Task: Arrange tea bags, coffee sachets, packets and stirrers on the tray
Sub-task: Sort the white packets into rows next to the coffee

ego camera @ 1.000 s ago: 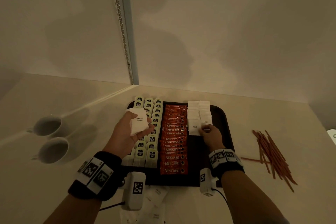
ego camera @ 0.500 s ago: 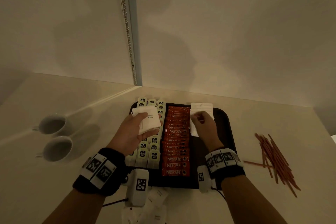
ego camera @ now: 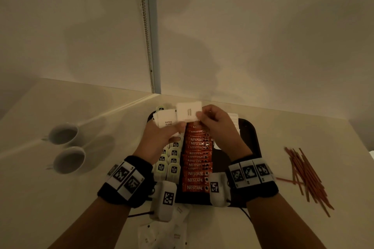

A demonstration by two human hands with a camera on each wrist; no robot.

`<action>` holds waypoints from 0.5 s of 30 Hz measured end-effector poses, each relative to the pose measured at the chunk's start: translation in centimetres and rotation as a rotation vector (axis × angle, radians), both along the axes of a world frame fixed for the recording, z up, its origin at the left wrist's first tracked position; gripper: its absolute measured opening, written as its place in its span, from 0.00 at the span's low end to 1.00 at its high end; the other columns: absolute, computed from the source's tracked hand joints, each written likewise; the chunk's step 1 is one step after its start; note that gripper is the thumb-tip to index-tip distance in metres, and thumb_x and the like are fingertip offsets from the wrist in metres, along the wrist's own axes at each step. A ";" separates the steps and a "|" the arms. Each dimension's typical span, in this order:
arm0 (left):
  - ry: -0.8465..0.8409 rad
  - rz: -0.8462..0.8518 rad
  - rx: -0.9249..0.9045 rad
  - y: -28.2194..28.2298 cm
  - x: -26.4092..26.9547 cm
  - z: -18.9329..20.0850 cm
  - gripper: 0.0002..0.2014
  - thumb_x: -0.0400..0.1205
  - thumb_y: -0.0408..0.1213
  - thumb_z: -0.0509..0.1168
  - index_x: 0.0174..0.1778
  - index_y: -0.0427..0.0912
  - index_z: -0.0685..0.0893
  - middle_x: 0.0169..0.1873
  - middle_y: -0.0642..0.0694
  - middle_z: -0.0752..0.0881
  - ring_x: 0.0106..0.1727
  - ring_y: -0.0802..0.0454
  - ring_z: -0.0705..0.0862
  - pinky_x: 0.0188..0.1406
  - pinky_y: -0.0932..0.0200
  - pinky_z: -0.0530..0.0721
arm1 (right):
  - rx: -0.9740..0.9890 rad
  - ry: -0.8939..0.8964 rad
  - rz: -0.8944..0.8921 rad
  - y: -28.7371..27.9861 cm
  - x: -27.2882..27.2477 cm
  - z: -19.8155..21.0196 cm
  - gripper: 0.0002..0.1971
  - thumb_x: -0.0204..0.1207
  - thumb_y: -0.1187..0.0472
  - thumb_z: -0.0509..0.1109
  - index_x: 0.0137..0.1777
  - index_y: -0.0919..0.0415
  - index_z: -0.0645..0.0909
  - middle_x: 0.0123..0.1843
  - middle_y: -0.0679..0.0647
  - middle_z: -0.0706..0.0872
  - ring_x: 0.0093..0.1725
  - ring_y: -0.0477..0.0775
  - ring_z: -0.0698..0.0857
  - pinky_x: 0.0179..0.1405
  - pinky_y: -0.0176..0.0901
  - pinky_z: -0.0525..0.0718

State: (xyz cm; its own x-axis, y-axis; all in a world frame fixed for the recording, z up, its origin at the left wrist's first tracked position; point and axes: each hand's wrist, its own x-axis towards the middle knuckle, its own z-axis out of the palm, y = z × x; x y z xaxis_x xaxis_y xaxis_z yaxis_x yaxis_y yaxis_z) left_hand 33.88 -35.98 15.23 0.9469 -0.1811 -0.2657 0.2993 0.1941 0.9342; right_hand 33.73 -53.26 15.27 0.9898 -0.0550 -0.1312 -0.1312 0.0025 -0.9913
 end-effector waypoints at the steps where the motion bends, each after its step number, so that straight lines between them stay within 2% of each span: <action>1: -0.011 0.009 -0.007 -0.1 0.0 0.0 0.18 0.74 0.30 0.73 0.60 0.36 0.83 0.43 0.48 0.90 0.43 0.55 0.88 0.31 0.64 0.83 | 0.103 0.048 -0.012 0.0 -0.3 -0.1 0.05 0.78 0.66 0.68 0.49 0.69 0.77 0.44 0.59 0.86 0.42 0.53 0.87 0.42 0.39 0.86; 3: -0.029 0.054 -0.010 -0.3 0.0 0.2 0.16 0.75 0.29 0.72 0.59 0.34 0.83 0.42 0.47 0.90 0.40 0.57 0.88 0.30 0.65 0.83 | 0.188 0.113 0.033 0.4 -1.0 -0.4 0.08 0.77 0.68 0.68 0.54 0.69 0.77 0.51 0.60 0.87 0.48 0.55 0.88 0.48 0.43 0.86; 6: -0.049 0.140 0.040 -0.5 0.2 0.3 0.14 0.76 0.28 0.71 0.57 0.36 0.83 0.42 0.44 0.90 0.37 0.56 0.89 0.26 0.65 0.83 | 0.152 0.142 0.109 1.4 -2.2 -0.9 0.12 0.75 0.68 0.70 0.58 0.61 0.79 0.51 0.56 0.89 0.48 0.54 0.88 0.50 0.47 0.86; 9: -0.113 0.120 0.128 -0.5 0.1 0.5 0.10 0.76 0.29 0.72 0.53 0.40 0.84 0.42 0.45 0.90 0.38 0.53 0.90 0.26 0.63 0.85 | 0.149 0.131 0.055 1.7 -2.6 -1.3 0.16 0.75 0.65 0.71 0.61 0.61 0.78 0.56 0.60 0.88 0.53 0.59 0.87 0.55 0.54 0.85; 12: -0.151 0.105 0.180 -0.3 0.1 0.6 0.10 0.76 0.29 0.72 0.51 0.43 0.84 0.41 0.47 0.89 0.37 0.55 0.90 0.26 0.63 0.85 | 0.120 0.118 0.001 1.7 -2.9 -1.6 0.08 0.77 0.62 0.68 0.56 0.60 0.81 0.54 0.64 0.87 0.52 0.63 0.85 0.58 0.60 0.82; 15: -0.154 0.093 0.198 -0.5 0.1 0.6 0.15 0.75 0.28 0.73 0.56 0.40 0.83 0.45 0.45 0.89 0.41 0.52 0.89 0.25 0.64 0.85 | 0.132 0.108 0.017 1.8 -3.1 -1.9 0.07 0.79 0.62 0.66 0.53 0.59 0.83 0.52 0.61 0.88 0.49 0.58 0.85 0.56 0.54 0.84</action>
State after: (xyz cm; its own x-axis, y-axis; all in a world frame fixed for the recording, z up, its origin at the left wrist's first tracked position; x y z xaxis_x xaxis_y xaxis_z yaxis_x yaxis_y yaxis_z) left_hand 34.01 -36.46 15.79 0.9891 -0.0508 -0.1385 0.1398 0.0232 0.9899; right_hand 30.67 -51.44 13.33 0.9702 -0.0140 -0.2419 -0.2382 0.1287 -0.9627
